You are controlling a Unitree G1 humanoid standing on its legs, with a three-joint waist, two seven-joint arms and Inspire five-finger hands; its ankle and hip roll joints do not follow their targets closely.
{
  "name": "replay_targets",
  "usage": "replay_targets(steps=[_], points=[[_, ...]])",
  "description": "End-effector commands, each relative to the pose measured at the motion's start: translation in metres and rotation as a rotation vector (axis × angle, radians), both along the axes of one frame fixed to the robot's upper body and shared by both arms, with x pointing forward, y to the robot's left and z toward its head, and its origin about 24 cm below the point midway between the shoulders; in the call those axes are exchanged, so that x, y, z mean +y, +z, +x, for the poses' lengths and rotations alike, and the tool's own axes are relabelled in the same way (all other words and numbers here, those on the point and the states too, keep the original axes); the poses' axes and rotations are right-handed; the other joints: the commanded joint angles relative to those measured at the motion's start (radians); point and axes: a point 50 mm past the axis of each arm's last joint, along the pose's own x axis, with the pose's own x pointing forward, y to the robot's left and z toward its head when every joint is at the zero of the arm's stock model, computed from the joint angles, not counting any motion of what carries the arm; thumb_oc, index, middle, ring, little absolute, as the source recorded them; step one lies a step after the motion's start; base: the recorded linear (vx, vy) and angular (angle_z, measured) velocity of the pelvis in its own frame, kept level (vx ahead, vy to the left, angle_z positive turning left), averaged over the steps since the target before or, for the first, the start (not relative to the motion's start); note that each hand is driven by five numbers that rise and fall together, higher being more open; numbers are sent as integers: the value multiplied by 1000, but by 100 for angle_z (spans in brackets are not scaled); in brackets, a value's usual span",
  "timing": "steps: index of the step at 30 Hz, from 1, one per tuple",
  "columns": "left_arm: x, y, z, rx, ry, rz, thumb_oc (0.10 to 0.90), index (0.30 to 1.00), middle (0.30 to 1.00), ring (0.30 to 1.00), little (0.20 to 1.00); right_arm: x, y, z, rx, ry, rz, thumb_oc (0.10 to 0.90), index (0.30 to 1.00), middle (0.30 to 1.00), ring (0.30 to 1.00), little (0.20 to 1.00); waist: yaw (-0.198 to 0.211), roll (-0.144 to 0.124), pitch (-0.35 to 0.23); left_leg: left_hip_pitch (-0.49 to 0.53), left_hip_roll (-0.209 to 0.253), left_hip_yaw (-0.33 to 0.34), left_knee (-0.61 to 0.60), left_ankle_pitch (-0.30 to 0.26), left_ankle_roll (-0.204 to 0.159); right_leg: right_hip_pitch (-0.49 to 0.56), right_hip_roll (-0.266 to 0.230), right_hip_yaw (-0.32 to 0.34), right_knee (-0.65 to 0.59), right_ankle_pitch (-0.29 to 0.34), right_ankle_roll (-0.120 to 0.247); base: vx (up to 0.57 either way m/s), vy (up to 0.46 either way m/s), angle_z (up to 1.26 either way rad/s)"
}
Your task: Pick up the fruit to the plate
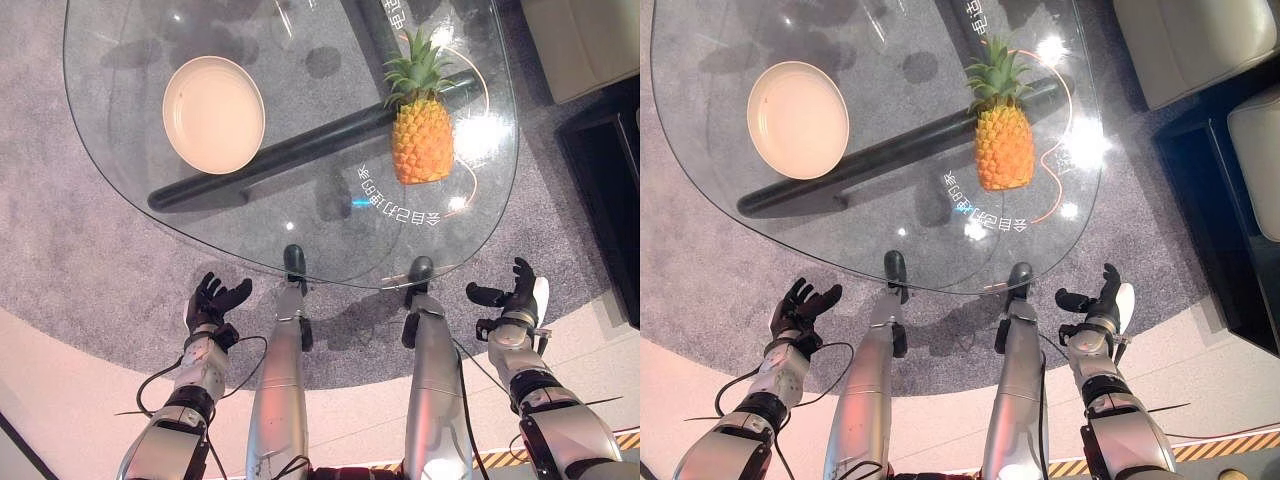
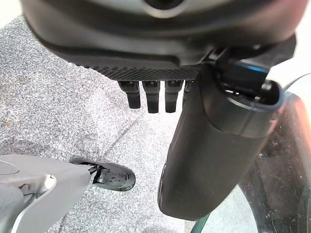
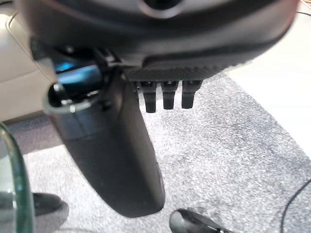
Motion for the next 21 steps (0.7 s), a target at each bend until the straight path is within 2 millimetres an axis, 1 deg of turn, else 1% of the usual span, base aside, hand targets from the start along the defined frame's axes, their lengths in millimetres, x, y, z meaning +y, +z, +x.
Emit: replay_targets(steps=[1, 3, 4, 5, 6, 7, 8, 9, 10, 11, 12, 13, 17, 19, 20, 21], points=[[30, -3, -15, 36, 52, 76, 800, 900, 900, 900, 900, -59, 30, -22, -181, -300, 16, 800, 900, 900, 900, 900, 5, -11, -15, -31, -19, -47, 164, -134, -1, 1, -3, -39, -61, 74, 5, 5, -32, 1], [30, -3, -16, 37, 42, 93, 800, 900, 900, 900, 900, -65, 49, -19, -319, -375, 69, 800, 900, 900, 900, 900, 7, -15, -15, -20, -18, -44, 149, -130, -1, 13, -5, -45, -71, 77, 6, -4, -38, 0], [29, -3, -16, 37, 40, 95, 800, 900, 900, 900, 900, -66, 52, -18, -339, -384, 71, 800, 900, 900, 900, 900, 7, -15, -15, -19, -18, -44, 147, -130, -1, 14, -5, -46, -72, 78, 6, 0, 0, 0], [29, -3, -16, 37, 37, 97, 800, 900, 900, 900, 900, -67, 60, -18, -394, -406, 79, 800, 900, 900, 900, 900, 7, -16, -15, -16, -19, -44, 145, -129, -1, 18, -7, -48, -74, 79, 6, 11, -16, 3], [29, -3, -16, 40, 31, 97, 800, 900, 900, 900, 900, -69, 78, -14, -498, -437, 94, 800, 900, 900, 900, 900, 6, -17, -15, -9, -20, -45, 142, -129, 0, 22, -8, -50, -75, 82, 7, 16, -13, 4], [28, -3, -16, 41, 28, 99, 800, 900, 900, 900, 900, -69, 92, -12, -572, -455, 94, 800, 900, 900, 900, 900, 6, -18, -15, -5, -21, -44, 139, -128, 0, 26, -8, -52, -76, 82, 7, 13, -4, 4], [28, -3, -16, 41, 28, 100, 800, 900, 900, 900, 900, -69, 100, -11, -614, -456, 94, 800, 900, 900, 900, 900, 5, -18, -15, -3, -22, -44, 136, -128, 0, 28, -8, -53, -78, 83, 7, 0, 0, 0], [27, -3, -16, 40, 32, 98, 800, 900, 900, 900, 900, -64, 112, -8, -671, -455, 86, 800, 900, 900, 900, 900, 3, -19, -15, 0, -23, -42, 131, -126, 0, 30, -8, -55, -83, 85, 7, 0, 0, 0], [26, -3, -16, 38, 34, 96, 800, 900, 900, 900, 900, -57, 126, -5, -741, -446, 63, 800, 900, 900, 900, 900, 1, -20, -15, 1, -24, -41, 125, -123, 0, 31, -9, -58, -88, 87, 7, 0, 0, 0], [24, -2, -15, 36, 31, 99, 800, 900, 900, 900, 900, -50, 145, -2, -816, -429, 36, 800, 900, 900, 900, 900, 1, -20, -15, 3, -27, -42, 119, -120, 2, 32, -10, -60, -95, 90, 6, 0, 0, 0], [24, -2, -15, 36, 28, 100, 800, 900, 900, 900, 900, -46, 156, -1, -862, -417, 18, 800, 900, 900, 900, 900, 0, -19, -15, 5, -28, -43, 116, -119, 2, 32, -12, -61, -96, 91, 6, 0, 0, 0], [24, -1, -15, 35, 27, 100, 800, 900, 900, 900, 900, -37, 174, -1, -946, -389, -13, 800, 900, 900, 900, 900, -2, -19, -15, 6, -30, -44, 114, -118, 4, 32, -12, -60, -96, 90, 6, 0, 0, 0], [22, 1, -11, 30, 23, 88, 800, 900, 900, 900, 900, -6, 207, 2, -1089, -244, -78, 800, 900, 900, 900, 900, -7, -16, -15, 5, -33, -43, 106, -113, 9, 24, -12, -57, -90, 86, 7, -1, 23, 1], [19, -1, -11, 28, 20, 82, 800, 900, 900, 900, 900, 12, 218, 3, -1111, -131, -107, 800, 900, 900, 900, 900, -10, -14, -15, 4, -36, -41, 100, -108, 11, 21, -10, -55, -91, 84, 6, -6, 61, 3], [18, -1, -11, 26, 21, 72, 800, 900, 900, 900, 900, 28, 223, 5, -1105, -13, -134, 800, 900, 900, 900, 900, -10, -11, -15, 6, -39, -38, 93, -105, 13, 20, -11, -53, -95, 85, 5, -7, 68, 2], [17, -2, -12, 24, 21, 70, 800, 900, 900, 900, 900, 38, 226, 5, -1106, 44, -155, 800, 900, 900, 900, 900, -11, -11, -15, 4, -39, -37, 91, -103, 13, 18, -11, -52, -95, 84, 5, -5, 51, 2]])
